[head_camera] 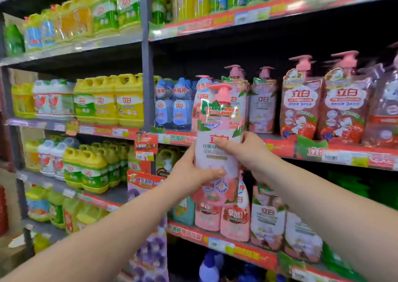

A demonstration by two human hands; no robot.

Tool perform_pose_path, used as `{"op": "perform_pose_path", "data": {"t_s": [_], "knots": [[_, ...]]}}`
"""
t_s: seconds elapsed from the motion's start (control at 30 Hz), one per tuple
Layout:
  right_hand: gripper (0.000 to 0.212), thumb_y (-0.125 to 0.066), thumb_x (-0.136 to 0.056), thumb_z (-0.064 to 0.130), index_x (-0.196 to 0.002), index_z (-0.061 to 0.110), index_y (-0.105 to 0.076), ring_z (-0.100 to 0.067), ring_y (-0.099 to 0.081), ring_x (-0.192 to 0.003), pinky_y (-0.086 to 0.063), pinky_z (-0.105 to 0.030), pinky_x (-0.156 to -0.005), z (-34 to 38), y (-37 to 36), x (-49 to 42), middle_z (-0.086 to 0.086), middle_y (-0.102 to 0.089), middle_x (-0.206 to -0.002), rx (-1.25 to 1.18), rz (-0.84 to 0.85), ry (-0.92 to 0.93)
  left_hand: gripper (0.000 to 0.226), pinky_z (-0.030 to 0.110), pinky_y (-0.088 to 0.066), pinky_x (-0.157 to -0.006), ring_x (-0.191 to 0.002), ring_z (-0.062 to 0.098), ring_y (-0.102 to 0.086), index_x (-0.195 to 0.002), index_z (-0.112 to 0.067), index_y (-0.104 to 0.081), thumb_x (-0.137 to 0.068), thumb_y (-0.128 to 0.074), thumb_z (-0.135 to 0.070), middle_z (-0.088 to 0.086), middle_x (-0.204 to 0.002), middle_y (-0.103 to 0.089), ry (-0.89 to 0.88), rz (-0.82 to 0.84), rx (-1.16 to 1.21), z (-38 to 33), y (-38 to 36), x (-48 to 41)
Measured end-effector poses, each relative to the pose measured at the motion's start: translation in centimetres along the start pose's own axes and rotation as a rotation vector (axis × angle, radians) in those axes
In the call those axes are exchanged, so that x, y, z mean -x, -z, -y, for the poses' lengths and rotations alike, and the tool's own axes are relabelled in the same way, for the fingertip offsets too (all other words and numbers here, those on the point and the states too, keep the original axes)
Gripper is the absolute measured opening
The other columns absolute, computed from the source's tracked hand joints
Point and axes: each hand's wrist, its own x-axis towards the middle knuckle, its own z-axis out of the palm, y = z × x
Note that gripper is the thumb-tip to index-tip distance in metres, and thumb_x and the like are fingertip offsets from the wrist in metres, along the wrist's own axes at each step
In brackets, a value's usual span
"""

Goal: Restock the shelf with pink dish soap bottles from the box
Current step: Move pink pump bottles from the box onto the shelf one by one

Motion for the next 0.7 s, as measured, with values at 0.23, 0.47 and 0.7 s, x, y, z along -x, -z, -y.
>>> {"op": "perform_pose_path", "data": {"t_s": [0.23, 0.47, 0.7], "knots": [[0.041, -0.081, -0.072, 0.024, -0.107, 0.009, -0.065, -0.015, -0.071, -0.086, -0.059, -0.032, -0.074, 3.1, 2.8, -4.8, -0.003, -0.073, -0.098, 0.173, -0.244, 0.086, 0.06, 0.015, -0.053, -0.059, -0.077, 0.0, -0.068, -0.124, -0.016, -0.049, -0.073, -0.077, -0.002, 0.001, -0.105, -0.069, -0.146, 0.161, 0.069, -2.0, -1.6, -8.5], [0.045, -0.081, -0.073, 0.023, -0.111, 0.006, -0.062, -0.022, -0.068, -0.096, -0.056, -0.037, -0.082, 5.2, 5.7, -10.7, -0.007, -0.07, -0.107, 0.307, -0.389, 0.21, 0.08, 0.039, -0.054, -0.091, -0.104, 0.017, -0.064, -0.135, -0.022, -0.039, -0.068, -0.083, -0.025, 0.0, -0.119, -0.064, -0.219, 0.155, -0.046, -3.7, -3.6, -17.2], [0.052, -0.082, -0.071, 0.026, -0.115, 0.01, -0.058, -0.022, -0.065, -0.098, -0.055, -0.039, -0.086, 4.1, 7.9, -16.4, -0.009, -0.062, -0.116, 0.477, -0.511, 0.262, 0.109, 0.038, -0.03, -0.109, -0.141, 0.025, -0.026, -0.151, -0.02, -0.009, -0.07, -0.08, -0.034, 0.007, -0.155, -0.023, -0.278, 0.052, -0.355, -2.2, -3.2, -22.8]]}}
